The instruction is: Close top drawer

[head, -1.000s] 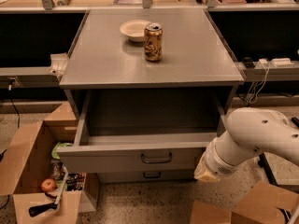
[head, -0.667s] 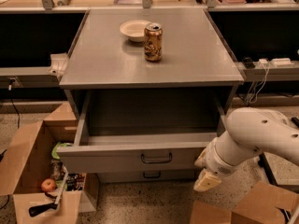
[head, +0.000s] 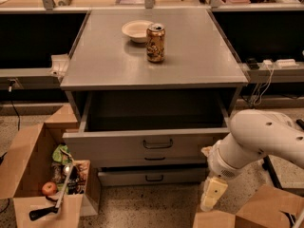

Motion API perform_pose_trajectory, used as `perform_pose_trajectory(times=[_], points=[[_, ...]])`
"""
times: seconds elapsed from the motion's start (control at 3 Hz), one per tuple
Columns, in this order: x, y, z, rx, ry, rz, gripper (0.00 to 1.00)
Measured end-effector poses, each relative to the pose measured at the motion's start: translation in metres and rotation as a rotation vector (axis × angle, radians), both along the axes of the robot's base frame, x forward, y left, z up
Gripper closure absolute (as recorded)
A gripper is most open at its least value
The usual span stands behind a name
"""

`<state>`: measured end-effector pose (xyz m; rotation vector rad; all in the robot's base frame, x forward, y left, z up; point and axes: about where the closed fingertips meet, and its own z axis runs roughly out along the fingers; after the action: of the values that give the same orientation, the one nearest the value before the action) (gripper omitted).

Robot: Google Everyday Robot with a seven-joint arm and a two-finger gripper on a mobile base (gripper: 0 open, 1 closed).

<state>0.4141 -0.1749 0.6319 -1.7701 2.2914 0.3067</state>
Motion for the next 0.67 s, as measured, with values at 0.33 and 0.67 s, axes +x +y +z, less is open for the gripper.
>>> perform_pose_trajectory(times=[0.33, 0.67], points=[[0.013, 0.001, 0.000, 0.021, -0.027, 0.031, 0.19], [0.045, 0.001, -0.001, 0.035, -0.073, 0.076, 0.42]])
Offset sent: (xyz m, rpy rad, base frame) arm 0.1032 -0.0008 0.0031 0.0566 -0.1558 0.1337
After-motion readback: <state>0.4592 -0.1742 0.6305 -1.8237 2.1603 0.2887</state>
